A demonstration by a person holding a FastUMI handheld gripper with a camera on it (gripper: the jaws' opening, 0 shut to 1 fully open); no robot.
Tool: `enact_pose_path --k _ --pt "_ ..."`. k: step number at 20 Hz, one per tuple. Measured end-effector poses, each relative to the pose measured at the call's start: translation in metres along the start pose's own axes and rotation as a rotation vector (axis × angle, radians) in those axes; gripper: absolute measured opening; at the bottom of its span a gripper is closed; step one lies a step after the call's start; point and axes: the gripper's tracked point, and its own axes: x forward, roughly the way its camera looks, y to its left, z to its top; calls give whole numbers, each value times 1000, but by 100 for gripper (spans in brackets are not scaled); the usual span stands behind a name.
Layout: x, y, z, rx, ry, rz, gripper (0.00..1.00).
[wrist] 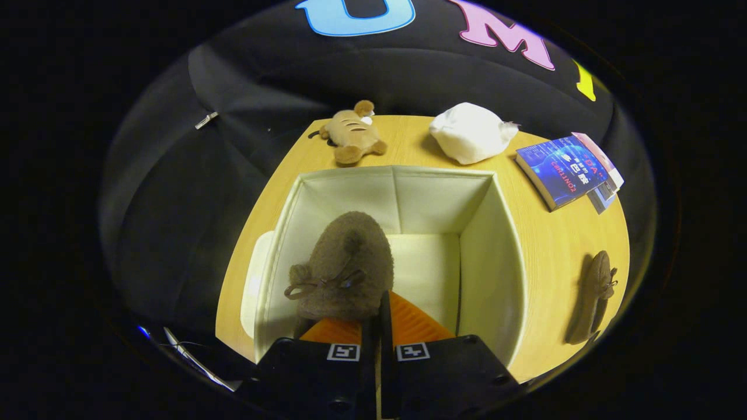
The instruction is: Open the storage box then place both shoes into the box .Put the left shoe in first, then the right shoe, with the right side of both shoes facing outward in a uniform manner.
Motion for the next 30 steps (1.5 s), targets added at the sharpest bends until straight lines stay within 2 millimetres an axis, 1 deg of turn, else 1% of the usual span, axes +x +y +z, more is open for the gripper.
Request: enact_pose_path --k 1,2,3,5,6,7,9,11,13,16,19,22,25,27,29,30 --pt "1 6 -3 -6 7 24 11" --pt "-3 11 -5 -8 18 44 20" --pt "-2 19 -9 -12 33 74 36" --pt "-7 27 -11 -38 48 108 68" --pt "-11 31 -10 -61 39 119 85" --pt "-16 30 -6 -83 21 121 100" --pt "-28 31 2 -112 -25 142 99" --pt "-45 32 11 -132 -77 174 99" --pt "-66 26 23 -167 -129 199 99" --pt "-100 14 34 -188 -196 247 99" --pt "-137 -18 44 -214 -260 258 99" --pt "-167 -64 50 -231 -314 231 99" --pt "-191 -123 50 -248 -367 156 98" --pt "-208 -170 56 -251 -441 74 99" --pt "-222 -221 54 -249 -488 -17 99" --pt "-227 -243 50 -246 -498 -56 99"
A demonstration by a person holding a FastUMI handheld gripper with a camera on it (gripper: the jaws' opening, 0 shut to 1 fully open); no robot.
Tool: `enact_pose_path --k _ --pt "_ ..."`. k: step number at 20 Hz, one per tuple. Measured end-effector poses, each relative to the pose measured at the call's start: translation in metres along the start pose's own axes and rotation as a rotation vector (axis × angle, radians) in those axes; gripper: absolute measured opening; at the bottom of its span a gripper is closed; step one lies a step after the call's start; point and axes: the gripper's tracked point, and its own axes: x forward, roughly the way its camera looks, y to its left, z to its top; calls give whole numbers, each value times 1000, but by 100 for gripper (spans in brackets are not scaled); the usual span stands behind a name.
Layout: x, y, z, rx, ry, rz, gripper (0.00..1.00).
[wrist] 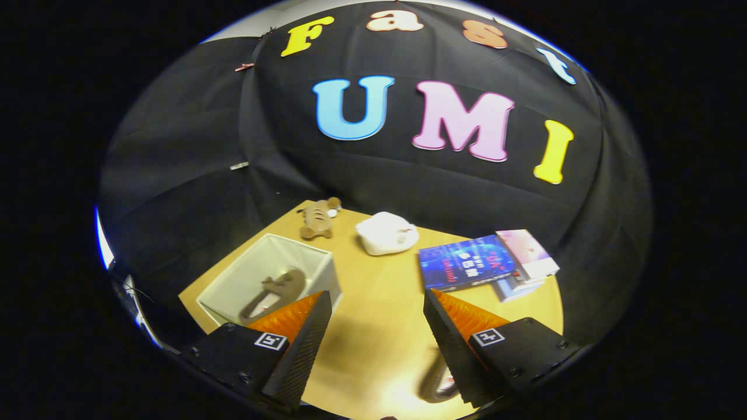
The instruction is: Open the storage box then place both shoes into the box .Put the left shoe in first, then the right shoe, with the right side of both shoes facing outward in a uniform manner.
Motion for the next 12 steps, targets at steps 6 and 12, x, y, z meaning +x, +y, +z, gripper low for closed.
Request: enact_pose_path --k 6,12 --pt "-30 -129 -74 -56 64 -224 98" --pt "-19 -179 -187 -1 272 -258 99"
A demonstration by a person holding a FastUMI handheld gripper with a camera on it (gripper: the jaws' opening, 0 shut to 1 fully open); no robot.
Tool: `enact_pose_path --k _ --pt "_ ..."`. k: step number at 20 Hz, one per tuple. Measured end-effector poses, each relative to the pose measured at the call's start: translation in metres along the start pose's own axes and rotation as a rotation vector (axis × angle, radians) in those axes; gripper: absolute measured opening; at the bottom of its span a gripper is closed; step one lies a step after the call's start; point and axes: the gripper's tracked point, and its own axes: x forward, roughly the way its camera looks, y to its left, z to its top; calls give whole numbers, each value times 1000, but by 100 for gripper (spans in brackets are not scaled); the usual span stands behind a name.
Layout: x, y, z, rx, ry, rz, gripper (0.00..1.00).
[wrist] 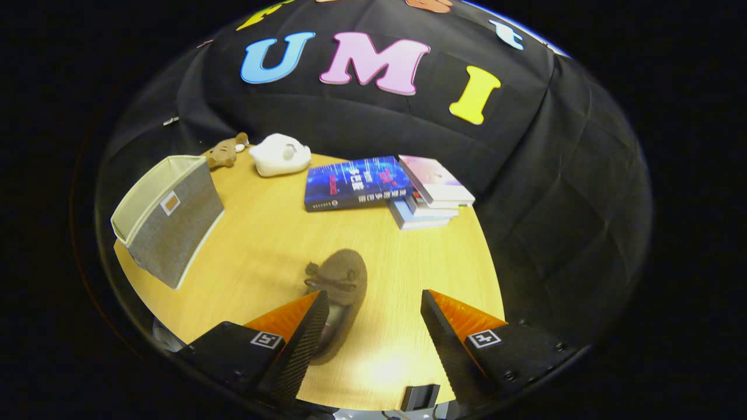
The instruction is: Open the storage box then place both shoes into the box .Put the left shoe in first, then the right shoe, with the right side of both shoes facing outward in a uniform manner.
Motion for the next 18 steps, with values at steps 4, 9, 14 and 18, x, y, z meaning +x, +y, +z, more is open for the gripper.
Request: enact_pose_path --k 4,9,14,18 --pt "37 9 -42 -49 99 26 98" --pt "80 27 -45 -11 136 47 89" --pt "110 34 -48 23 185 41 51" --pt "110 29 -50 80 202 25 7"
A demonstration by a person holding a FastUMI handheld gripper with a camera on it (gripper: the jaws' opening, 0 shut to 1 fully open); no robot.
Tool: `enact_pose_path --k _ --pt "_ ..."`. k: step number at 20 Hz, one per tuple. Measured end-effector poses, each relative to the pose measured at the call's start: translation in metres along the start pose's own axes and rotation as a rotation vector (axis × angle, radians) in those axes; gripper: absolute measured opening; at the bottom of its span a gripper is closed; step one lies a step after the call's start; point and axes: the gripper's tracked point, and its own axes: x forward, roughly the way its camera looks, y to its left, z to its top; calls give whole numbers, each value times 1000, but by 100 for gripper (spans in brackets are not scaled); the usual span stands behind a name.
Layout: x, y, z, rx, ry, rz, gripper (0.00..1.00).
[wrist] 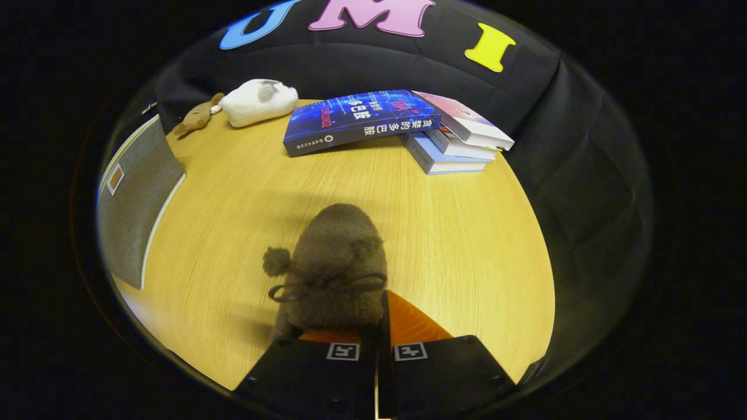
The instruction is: Open the storage box then place both shoes into the box .Put the left shoe in first, then the right shoe, with the right side of both shoes facing outward in a uniform manner.
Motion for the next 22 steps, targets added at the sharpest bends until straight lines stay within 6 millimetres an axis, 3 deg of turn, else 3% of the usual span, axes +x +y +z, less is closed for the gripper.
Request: enact_pose_path --k 5,10,16,22 --pt "-26 -1 15 73 -33 16 7" --pt "-82 19 61 58 -130 58 7" --pt "-154 90 128 82 -220 234 7" --pt "-200 164 175 86 -250 329 7"
